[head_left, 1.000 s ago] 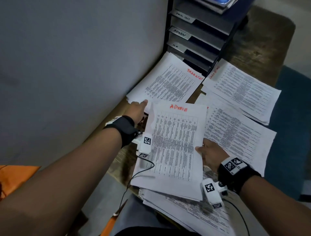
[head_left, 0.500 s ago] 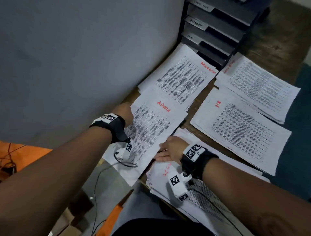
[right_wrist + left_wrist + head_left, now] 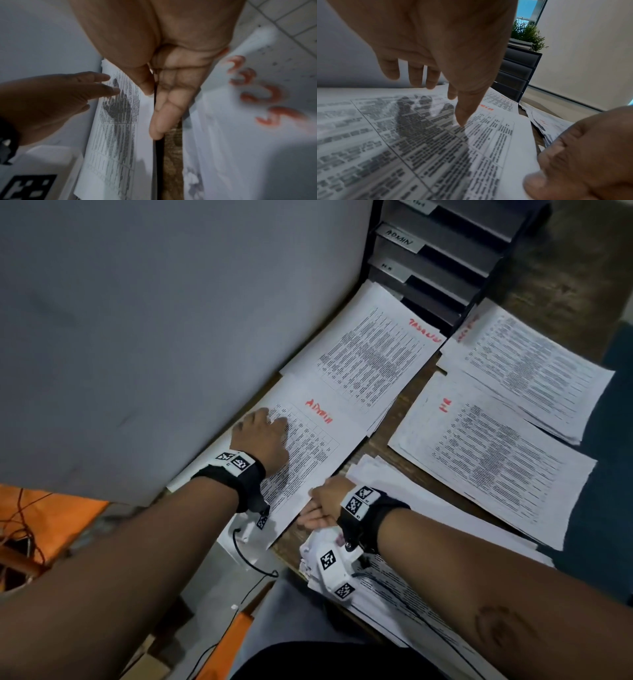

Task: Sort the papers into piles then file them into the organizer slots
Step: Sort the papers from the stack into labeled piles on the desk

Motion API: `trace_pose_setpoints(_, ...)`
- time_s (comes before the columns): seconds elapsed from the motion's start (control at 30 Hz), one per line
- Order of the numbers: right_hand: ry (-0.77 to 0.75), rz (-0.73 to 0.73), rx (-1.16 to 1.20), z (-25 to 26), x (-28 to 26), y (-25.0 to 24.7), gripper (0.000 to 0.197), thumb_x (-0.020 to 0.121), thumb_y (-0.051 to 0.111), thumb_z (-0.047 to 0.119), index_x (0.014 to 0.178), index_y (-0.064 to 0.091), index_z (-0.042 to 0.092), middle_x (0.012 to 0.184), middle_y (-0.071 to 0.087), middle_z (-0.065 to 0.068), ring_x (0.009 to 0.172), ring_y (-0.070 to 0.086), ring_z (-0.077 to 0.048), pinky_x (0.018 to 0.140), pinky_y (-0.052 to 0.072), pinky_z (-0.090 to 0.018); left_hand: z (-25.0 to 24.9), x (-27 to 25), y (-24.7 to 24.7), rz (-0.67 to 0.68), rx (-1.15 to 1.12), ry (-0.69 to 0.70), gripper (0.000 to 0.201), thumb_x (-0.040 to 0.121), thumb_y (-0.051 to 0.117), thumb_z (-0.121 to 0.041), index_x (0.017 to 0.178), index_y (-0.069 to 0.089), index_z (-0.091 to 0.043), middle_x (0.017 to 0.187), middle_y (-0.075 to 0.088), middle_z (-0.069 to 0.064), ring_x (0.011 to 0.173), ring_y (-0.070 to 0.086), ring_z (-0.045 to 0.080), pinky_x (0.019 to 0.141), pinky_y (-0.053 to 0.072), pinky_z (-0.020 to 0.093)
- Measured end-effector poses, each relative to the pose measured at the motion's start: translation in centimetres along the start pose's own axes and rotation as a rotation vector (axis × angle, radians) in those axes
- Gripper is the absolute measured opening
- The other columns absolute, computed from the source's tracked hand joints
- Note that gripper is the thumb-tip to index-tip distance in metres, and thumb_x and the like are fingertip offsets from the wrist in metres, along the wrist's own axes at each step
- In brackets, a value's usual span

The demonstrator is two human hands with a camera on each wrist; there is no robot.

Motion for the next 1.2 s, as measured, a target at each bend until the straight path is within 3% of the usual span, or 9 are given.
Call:
trace_pose_setpoints(0.1,-0.092,-0.037,-0.21,1.0,-2.0,-0.7,0.021,0.103,0.041,0.023,0.09,0.052,0.011,0.071,0.063,-0.012,0.046,0.063,-0.018,0.036,0.046,-0.018,-0.1,0.1,1.1,0.098,-0.057,0.011,0.056,0.085,0.059,-0.037,0.139,0.045,-0.029,0.145,0.037,0.01,0.133,0.037,0.034,0.106,0.037,0.046)
trace_pose_setpoints(0.23,-0.277,-0.063,-0.43,3.5,-5.5,-4.0,0.023,0.098,0.052,0.025,0.089,0.06,0.006,0.065,0.06,-0.008,0.048,0.056,-0.017,0.043,0.04,-0.021,-0.1,0.1,0.8,0.09,-0.072,-0.004,0.055,0.085,0.061,-0.039,0.137,0.048,-0.027,0.14,0.04,0.011,0.129,0.039,0.034,0.102,0.039,0.045)
trace_pose_setpoints(0.37,-0.59,-0.388,-0.682,6.4,-10.4,-11.9,0.008,0.088,0.064,0.02,0.08,0.062,0.018,0.078,0.068,-0.004,0.065,0.065,-0.019,0.061,0.051,-0.031,-2.7,-0.4,-0.7,0.006,-0.224,0.1,0.039,0.089,0.06,-0.036,0.124,0.057,-0.019,0.125,0.053,0.01,0.116,0.05,0.032,0.092,0.046,0.04)
trace_pose_setpoints(0.47,-0.527,-0.624,-0.968,5.2,-11.6,-17.7,0.008,0.082,0.069,0.023,0.084,0.065,0.017,0.086,0.067,0.001,0.088,0.064,-0.021,0.078,0.047,-0.03,-6.5,-1.8,-0.6,0.142,-0.35,0.253,0.026,0.092,0.061,-0.039,0.11,0.059,-0.02,0.103,0.063,0.001,0.098,0.06,0.025,0.074,0.044,0.031)
trace_pose_setpoints(0.6,-0.447,-0.59,-1.168,1.4,-10.5,-21.0,0.033,0.078,0.076,0.038,0.088,0.058,0.012,0.09,0.06,-0.001,0.084,0.058,-0.02,0.067,0.037,-0.026,-10.1,-4.2,1.7,0.367,-0.314,0.334,0.034,0.085,0.07,-0.05,0.099,0.06,-0.021,0.098,0.063,-0.001,0.091,0.059,0.021,0.073,0.046,0.033)
trace_pose_setpoints(0.7,-0.457,-0.565,-1.111,-0.7,-9.6,-21.8,0.04,0.075,0.079,0.04,0.094,0.048,0.024,0.096,0.049,0.004,0.088,0.051,-0.017,0.071,0.036,-0.027,-10.8,-4.9,3.3,0.413,-0.231,0.319,0.047,0.075,0.076,-0.056,0.099,0.055,-0.022,0.096,0.063,-0.001,0.087,0.058,0.02,0.073,0.046,0.033)
trace_pose_setpoints(0.9,-0.581,-0.64,-0.943,-1.3,-8.6,-22.0,0.058,0.062,0.087,0.047,0.103,0.055,0.021,0.102,0.053,0.002,0.094,0.055,-0.017,0.079,0.049,-0.034,-11.2,-5.0,3.7,0.39,-0.231,0.263,0.046,0.076,0.08,-0.047,0.099,0.052,-0.019,0.091,0.062,0.0,0.083,0.058,0.021,0.071,0.047,0.035)
trace_pose_setpoints(1.07,-0.559,-0.728,-0.877,-1.3,-8.3,-21.8,0.059,0.053,0.088,0.054,0.086,0.05,0.023,0.085,0.056,0.004,0.079,0.055,-0.018,0.072,0.048,-0.038,-11.1,-5.1,4.1,0.407,-0.374,0.181,0.041,0.074,0.084,-0.036,0.084,0.048,-0.02,0.083,0.064,0.003,0.064,0.055,0.016,0.057,0.041,0.031)
trace_pose_setpoints(1.2,-0.509,-0.642,-0.865,-1.5,-7.2,-21.8,0.051,0.059,0.084,0.054,0.08,0.047,0.026,0.077,0.05,0.007,0.074,0.051,-0.018,0.067,0.038,-0.032,-10.8,-5.3,4.3,0.398,-0.424,0.165,0.041,0.075,0.083,-0.037,0.085,0.047,-0.02,0.083,0.063,0.003,0.068,0.056,0.019,0.066,0.049,0.037)
Point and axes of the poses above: each hand's wrist, its own x-axis towards the middle knuckle, its own y-axis out of the palm, z = x × y, the point moved 7 cm from there along x, towards the middle knuckle
